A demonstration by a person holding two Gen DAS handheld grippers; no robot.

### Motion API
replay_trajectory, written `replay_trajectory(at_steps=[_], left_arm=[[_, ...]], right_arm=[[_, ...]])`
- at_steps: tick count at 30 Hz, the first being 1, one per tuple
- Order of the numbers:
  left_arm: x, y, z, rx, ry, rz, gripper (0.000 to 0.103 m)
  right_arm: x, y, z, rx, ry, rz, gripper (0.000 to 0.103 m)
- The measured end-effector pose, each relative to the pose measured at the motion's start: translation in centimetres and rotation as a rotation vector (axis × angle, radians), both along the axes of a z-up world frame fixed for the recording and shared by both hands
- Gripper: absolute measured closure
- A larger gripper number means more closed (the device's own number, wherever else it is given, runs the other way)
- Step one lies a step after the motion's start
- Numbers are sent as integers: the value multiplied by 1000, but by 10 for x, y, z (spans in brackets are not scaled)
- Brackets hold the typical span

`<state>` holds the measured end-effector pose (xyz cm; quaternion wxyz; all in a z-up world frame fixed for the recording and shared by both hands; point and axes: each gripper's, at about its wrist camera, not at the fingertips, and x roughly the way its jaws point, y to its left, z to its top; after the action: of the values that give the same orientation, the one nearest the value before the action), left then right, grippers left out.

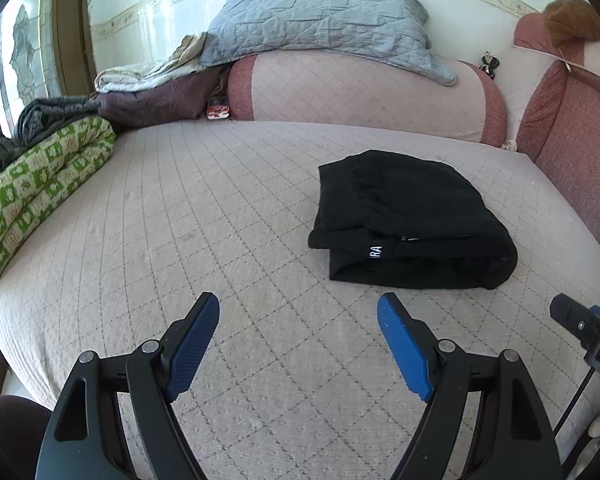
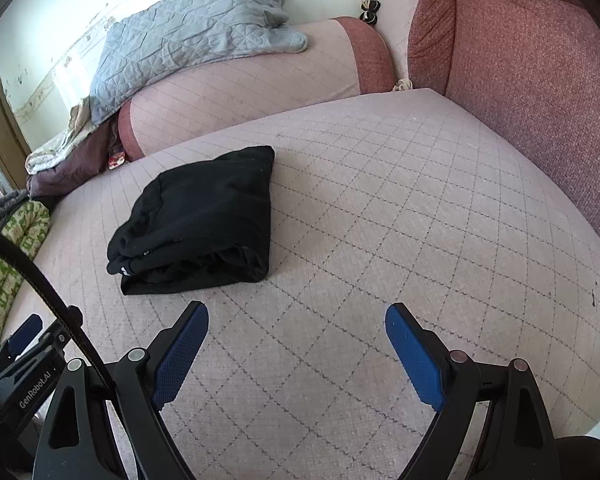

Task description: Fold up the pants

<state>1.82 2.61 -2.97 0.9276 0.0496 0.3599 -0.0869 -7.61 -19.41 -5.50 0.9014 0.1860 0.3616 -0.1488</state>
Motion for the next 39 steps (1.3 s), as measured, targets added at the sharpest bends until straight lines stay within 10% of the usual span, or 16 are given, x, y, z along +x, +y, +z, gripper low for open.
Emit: replay_trajectory(at_steps=[18, 39], left_arm=[[8, 20, -10, -91, 71, 26, 22], [-10, 38, 22, -129, -50, 46, 22]], right_arm=[[17, 18, -25, -68, 99, 36, 9], [11, 38, -24, -184, 62, 43, 9]])
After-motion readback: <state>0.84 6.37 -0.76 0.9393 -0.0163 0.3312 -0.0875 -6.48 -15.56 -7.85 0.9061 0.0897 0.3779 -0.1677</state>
